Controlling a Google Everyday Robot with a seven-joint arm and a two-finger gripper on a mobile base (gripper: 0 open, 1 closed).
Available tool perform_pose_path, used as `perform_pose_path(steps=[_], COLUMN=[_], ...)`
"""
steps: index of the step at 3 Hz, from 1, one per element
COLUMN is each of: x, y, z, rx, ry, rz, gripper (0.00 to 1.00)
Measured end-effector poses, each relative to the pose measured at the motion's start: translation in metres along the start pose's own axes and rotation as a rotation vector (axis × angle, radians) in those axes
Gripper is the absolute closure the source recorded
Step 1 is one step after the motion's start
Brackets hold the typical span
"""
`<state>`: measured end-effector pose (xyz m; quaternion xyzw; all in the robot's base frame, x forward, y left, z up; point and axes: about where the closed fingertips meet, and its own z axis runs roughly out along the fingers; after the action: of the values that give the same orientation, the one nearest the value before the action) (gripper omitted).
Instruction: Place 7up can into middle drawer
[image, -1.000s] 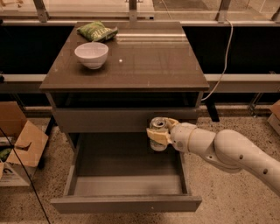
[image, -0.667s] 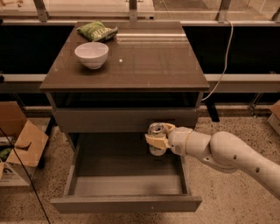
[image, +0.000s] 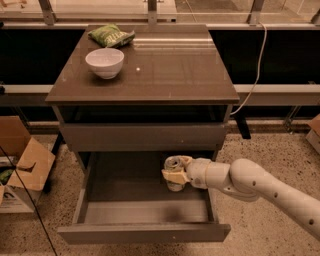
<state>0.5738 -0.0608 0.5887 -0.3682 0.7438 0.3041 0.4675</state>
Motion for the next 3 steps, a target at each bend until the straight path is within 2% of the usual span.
perform_pose_path(steps=[1,3], x=[0.031,0.073], y=[0.006,0.014], z=[0.017,0.046], rx=[-0.033,-0.063], ry=[0.002,-0.022], rz=[0.020,0.053], gripper=[1.00,1.00])
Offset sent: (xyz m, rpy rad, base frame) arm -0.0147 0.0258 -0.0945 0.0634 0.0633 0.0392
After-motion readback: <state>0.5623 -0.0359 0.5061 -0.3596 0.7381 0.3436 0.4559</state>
